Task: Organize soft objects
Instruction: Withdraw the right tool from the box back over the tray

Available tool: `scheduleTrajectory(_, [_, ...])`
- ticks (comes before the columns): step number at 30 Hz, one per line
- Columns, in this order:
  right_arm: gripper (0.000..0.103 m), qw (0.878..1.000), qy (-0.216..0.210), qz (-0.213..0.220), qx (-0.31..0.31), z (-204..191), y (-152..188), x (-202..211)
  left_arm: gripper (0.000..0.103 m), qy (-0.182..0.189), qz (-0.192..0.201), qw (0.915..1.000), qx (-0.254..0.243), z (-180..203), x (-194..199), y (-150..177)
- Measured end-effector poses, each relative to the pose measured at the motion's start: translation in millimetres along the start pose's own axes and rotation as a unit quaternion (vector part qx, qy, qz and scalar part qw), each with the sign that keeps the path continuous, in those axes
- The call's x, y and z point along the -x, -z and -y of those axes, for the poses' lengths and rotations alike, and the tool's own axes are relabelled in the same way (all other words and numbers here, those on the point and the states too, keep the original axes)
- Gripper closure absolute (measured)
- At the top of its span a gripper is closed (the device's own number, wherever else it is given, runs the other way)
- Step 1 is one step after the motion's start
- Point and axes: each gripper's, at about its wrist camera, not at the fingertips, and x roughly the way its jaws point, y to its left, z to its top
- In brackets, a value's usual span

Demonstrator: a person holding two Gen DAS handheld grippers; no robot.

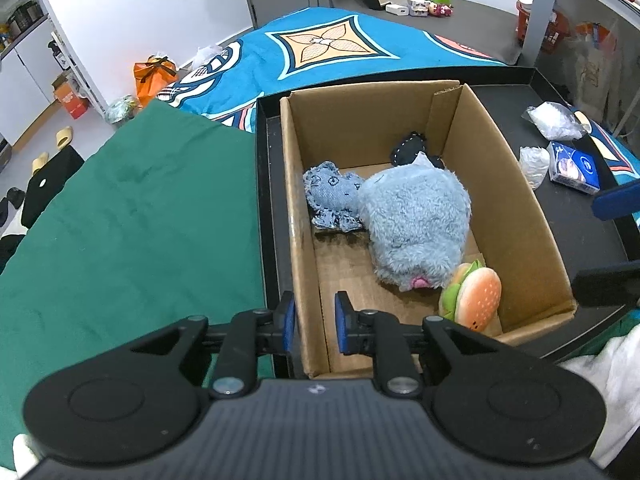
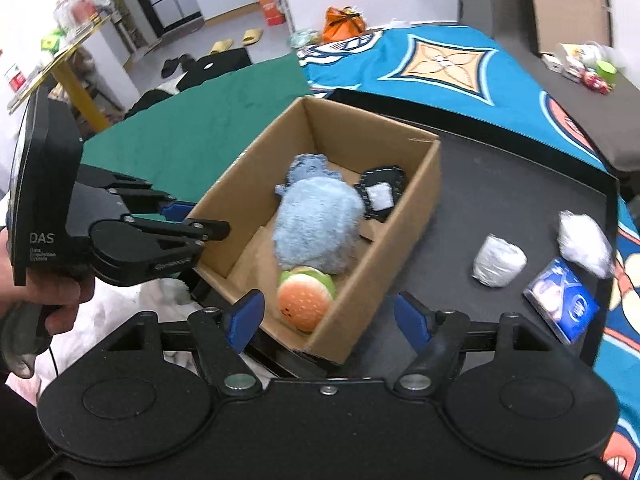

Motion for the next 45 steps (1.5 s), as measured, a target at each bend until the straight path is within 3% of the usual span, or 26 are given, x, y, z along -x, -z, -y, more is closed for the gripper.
scheduleTrajectory(4, [0.031, 1.0, 0.009, 0.013, -0.024, 14.9, 10.0, 6.9, 0.075, -0.002, -0.002, 1.0, -0.002, 4.1, 1.5, -1.2])
scheduleTrajectory(9, [0.031, 0.998, 0.022, 0.033, -0.057, 33.9, 20.6, 13.9, 0.049, -0.011, 0.001, 0.9999, -0.002, 7.6, 3.8, -4.6])
scheduleTrajectory(14, [0.031, 0.994, 0.032, 0.055, -0.09, 51.8, 32.2, 19.5, 0.035, -0.023, -0.003, 0.9997, -0.005, 14.8, 3.6, -7.9])
scheduleTrajectory(18, [0.025, 0.99, 0.043, 0.075, -0.112, 62.6, 42.3, 25.5, 0.026, -0.034, 0.001, 0.9994, -0.008, 18.9, 6.0, -11.1])
scheduleTrajectory(27, [0.019, 0.979, 0.063, 0.116, -0.158, 88.6, 59.3, 42.5, 0.016, -0.042, 0.006, 0.9991, -0.002, 26.3, 9.3, -18.2])
scheduleTrajectory(45, [0.009, 0.973, 0.079, 0.122, -0.182, 122.4, 80.5, 34.1, 0.008, -0.04, -0.003, 0.9992, 0.005, 39.2, 3.2, -28.7])
